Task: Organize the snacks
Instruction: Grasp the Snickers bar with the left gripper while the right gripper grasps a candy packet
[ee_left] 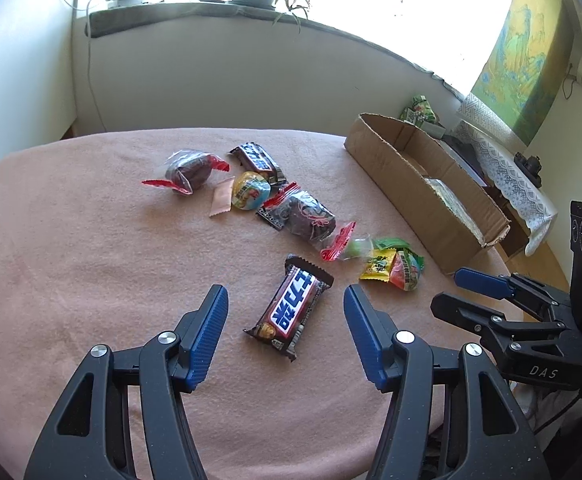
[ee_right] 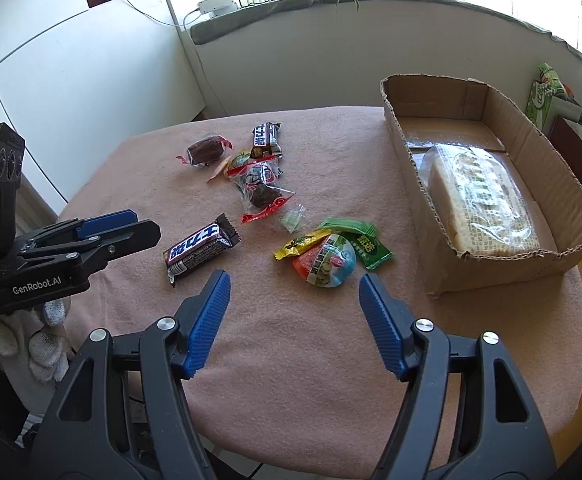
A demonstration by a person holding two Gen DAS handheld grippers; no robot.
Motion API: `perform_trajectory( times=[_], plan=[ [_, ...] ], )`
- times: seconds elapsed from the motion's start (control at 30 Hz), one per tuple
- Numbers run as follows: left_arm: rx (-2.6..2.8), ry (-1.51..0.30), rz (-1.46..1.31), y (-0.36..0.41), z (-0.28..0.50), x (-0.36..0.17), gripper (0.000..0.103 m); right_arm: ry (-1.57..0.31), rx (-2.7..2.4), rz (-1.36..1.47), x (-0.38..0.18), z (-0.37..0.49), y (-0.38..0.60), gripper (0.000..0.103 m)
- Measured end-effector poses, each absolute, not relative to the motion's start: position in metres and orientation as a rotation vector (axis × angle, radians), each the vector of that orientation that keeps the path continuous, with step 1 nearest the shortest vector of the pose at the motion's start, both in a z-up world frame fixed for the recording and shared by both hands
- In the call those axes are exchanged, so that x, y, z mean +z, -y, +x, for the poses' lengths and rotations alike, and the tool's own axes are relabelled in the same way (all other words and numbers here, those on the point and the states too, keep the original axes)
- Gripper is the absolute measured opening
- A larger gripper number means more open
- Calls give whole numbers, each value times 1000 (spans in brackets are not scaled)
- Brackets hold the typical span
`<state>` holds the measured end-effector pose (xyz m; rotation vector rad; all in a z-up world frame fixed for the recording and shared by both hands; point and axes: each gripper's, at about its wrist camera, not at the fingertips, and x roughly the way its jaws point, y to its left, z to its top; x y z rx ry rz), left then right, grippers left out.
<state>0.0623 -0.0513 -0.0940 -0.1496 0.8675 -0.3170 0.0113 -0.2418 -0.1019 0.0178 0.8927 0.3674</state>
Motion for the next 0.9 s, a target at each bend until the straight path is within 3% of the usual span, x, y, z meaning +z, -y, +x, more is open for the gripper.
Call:
perform_trajectory(
  times=[0.07, 0.13, 0.9],
  plan=[
    [-318, -875, -152, 48, 63, -98, 60, -908, 350, -1, -110, 15, 238, 56],
    [-316, -888, -152, 46, 63, -104, 60, -916, 337, -12, -116, 20, 235, 54],
    [-355, -944, -95, 60, 85, -134, 60, -928, 242, -83, -145, 61, 220, 49]
  ],
)
